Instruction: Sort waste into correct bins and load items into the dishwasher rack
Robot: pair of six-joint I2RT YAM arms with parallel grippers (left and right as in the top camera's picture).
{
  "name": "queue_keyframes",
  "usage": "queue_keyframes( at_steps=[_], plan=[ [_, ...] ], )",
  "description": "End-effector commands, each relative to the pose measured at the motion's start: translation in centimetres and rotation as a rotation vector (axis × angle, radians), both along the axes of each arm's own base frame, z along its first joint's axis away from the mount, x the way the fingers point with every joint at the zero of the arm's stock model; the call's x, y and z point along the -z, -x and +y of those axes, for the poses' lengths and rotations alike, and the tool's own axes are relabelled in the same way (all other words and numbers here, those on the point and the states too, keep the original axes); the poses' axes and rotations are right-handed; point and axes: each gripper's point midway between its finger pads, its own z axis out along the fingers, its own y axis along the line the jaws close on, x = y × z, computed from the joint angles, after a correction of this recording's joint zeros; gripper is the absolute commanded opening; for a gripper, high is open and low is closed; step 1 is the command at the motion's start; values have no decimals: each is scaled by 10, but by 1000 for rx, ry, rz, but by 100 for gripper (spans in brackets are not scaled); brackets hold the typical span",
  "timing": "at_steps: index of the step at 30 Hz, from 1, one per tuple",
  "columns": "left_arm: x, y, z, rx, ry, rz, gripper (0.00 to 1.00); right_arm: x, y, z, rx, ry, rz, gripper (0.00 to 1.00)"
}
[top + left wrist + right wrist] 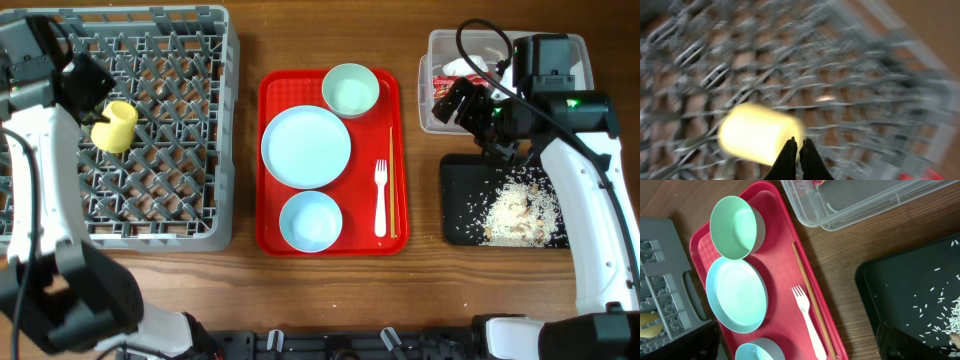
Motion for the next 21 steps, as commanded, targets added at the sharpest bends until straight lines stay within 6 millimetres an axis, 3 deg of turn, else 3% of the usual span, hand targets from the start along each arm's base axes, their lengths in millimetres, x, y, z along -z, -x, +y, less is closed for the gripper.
queue_keyframes(
  at_steps=[1, 3, 8, 11, 15, 21],
  plan=[
    [-4, -9, -33, 147, -21, -2, 4, -9, -2, 2, 1, -12, -24, 100],
    [16, -14, -40, 163, -7, 42, 4, -9, -3, 2, 1, -12, -24, 100],
    [61, -13, -30, 133, -11, 162, 4, -9, -3, 2, 1, -12, -24, 100],
    [64, -11, -18, 95, -62, 186, 4, -9, -3, 2, 2, -13, -25, 100],
    [67, -11, -18, 123, -77, 201, 4, -9, -3, 2, 1, -12, -24, 100],
    [94, -7, -15, 132, -77, 277, 4, -9, -3, 2, 2, -13, -24, 100]
  ],
)
